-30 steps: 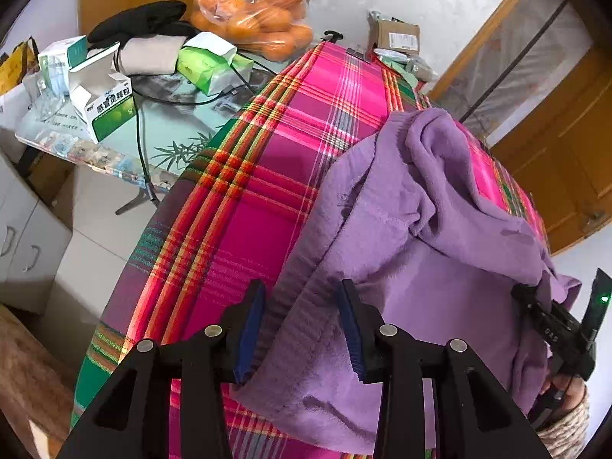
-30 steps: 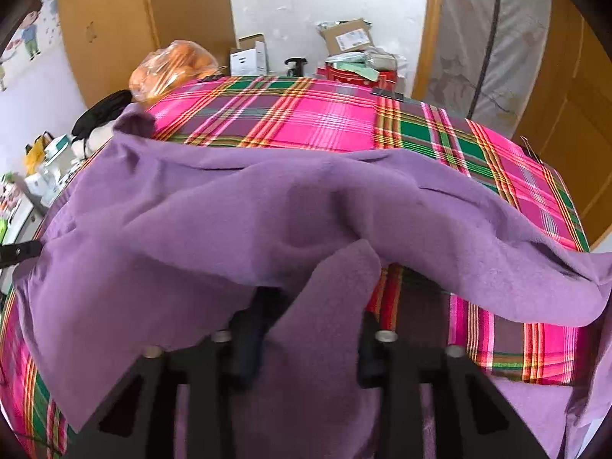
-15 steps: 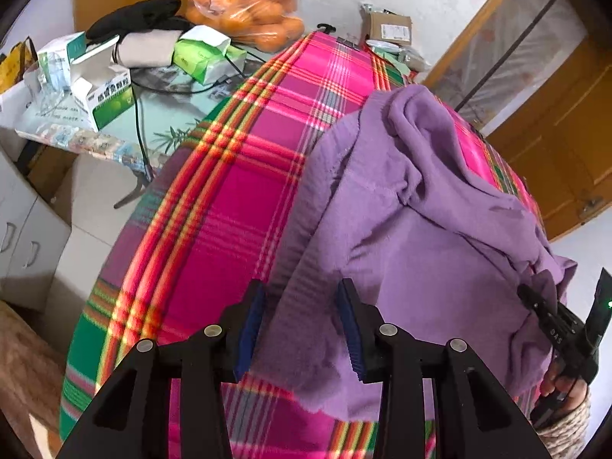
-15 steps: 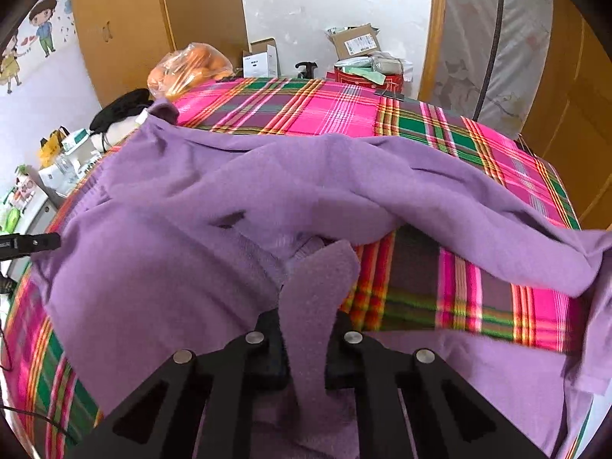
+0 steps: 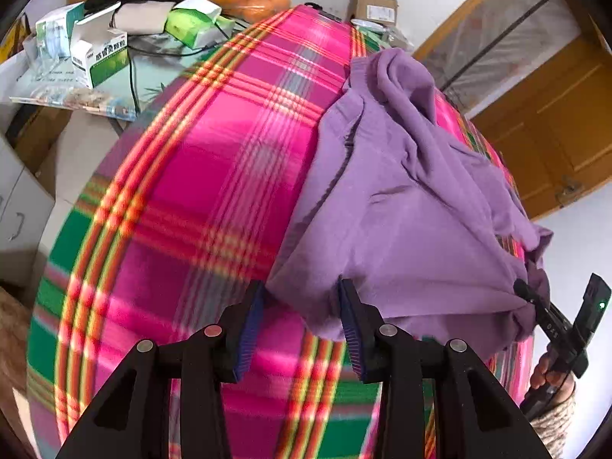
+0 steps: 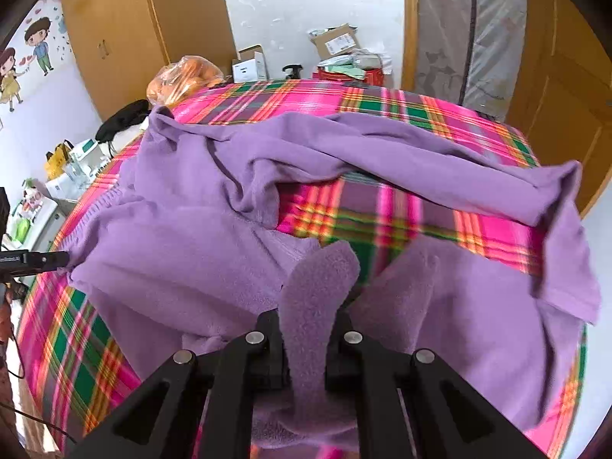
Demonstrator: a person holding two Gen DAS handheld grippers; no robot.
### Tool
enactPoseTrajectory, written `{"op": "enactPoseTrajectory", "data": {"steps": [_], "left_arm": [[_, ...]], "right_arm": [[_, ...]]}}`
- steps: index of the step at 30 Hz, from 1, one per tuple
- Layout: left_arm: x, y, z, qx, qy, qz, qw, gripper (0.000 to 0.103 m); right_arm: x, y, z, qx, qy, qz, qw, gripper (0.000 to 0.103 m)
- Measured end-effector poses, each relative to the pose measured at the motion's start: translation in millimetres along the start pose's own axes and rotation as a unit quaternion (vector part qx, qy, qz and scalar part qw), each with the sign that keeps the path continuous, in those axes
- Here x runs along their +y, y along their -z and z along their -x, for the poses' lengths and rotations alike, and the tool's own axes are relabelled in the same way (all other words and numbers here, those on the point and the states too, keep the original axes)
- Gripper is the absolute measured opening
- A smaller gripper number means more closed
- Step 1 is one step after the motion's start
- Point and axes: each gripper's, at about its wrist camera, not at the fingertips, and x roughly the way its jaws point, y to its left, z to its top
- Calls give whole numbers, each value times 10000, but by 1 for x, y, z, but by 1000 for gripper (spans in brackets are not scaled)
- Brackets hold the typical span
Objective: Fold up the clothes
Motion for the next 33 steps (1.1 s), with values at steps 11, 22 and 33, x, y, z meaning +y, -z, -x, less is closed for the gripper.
{"op": "enactPoseTrajectory", "data": {"steps": [11, 22, 33], "left_arm": [[-20, 42, 0, 464, 646, -171, 9967, 40], [-28, 56, 1, 543, 829, -295, 9946, 40], [-32, 49, -1, 484, 958, -331, 9937, 40]], "right_arm": [[-41, 38, 41, 63, 548, -333, 9979, 10], [-74, 56, 61, 23, 1617, -374, 9861, 11], [-24, 72, 104, -738, 1987, -251, 9770, 29]]}}
